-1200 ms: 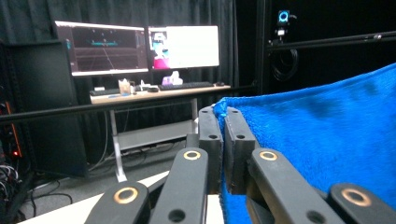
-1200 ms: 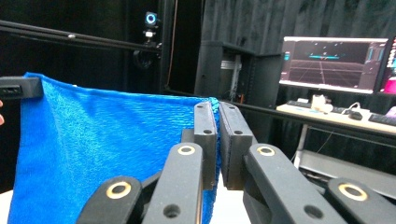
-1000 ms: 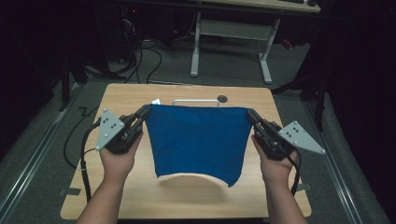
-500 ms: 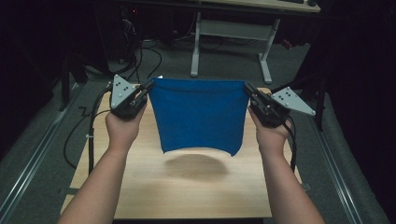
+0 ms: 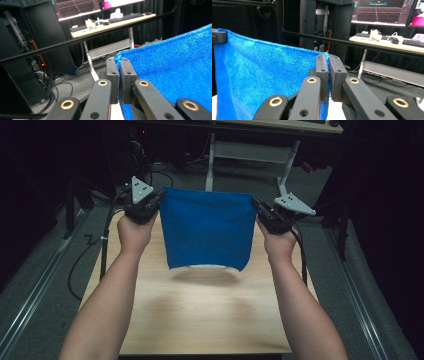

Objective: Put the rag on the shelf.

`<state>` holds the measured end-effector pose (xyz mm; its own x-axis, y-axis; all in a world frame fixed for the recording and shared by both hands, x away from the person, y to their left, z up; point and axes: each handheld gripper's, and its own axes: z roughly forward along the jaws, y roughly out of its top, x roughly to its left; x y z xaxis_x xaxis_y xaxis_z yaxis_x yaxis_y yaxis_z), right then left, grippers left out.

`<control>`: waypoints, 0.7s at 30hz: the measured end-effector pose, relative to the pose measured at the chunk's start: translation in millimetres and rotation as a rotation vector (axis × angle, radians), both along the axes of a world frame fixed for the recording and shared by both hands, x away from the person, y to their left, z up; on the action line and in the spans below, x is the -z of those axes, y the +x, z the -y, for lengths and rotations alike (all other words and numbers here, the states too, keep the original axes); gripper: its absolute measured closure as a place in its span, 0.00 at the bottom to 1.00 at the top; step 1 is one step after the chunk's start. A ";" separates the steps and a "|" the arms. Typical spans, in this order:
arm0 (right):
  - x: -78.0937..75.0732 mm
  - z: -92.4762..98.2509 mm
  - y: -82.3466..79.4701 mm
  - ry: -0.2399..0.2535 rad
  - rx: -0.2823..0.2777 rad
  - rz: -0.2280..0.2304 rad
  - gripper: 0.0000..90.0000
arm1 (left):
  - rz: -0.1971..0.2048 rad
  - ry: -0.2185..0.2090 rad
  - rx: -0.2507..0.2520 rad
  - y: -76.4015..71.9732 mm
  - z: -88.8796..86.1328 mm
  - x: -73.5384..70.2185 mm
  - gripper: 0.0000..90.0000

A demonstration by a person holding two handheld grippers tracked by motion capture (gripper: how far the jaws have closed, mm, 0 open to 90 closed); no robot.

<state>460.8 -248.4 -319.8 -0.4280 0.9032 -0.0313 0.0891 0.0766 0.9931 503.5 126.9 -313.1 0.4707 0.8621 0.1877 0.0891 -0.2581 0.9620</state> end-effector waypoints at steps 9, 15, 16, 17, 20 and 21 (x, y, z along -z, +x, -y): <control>10.6 -7.1 33.5 0.009 -0.007 -0.054 0.97 | -0.059 0.011 -0.027 21.6 -5.9 4.2 0.97; 26.5 -9.9 49.5 -0.042 0.013 -0.104 0.97 | -0.148 0.030 -0.025 31.8 -3.3 29.6 0.97; 29.5 -9.5 50.6 -0.046 0.015 -0.111 0.97 | -0.169 0.035 -0.019 33.8 -2.2 37.2 0.97; 35.2 -8.8 52.2 -0.050 0.017 -0.127 0.97 | -0.182 0.038 -0.015 34.7 -1.8 41.9 0.97; 51.7 -6.4 54.7 -0.068 0.025 -0.168 0.97 | -0.236 0.044 0.006 37.3 -0.6 62.0 0.97; 56.0 -6.0 55.2 -0.070 0.025 -0.183 0.97 | -0.255 0.046 0.014 37.6 -0.3 68.4 0.97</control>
<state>516.0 -242.4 -375.9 -0.4097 0.9120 -0.0181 0.2709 0.1406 0.9523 541.1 127.2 -381.6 0.5199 0.8483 0.1006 0.3229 -0.3042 0.8962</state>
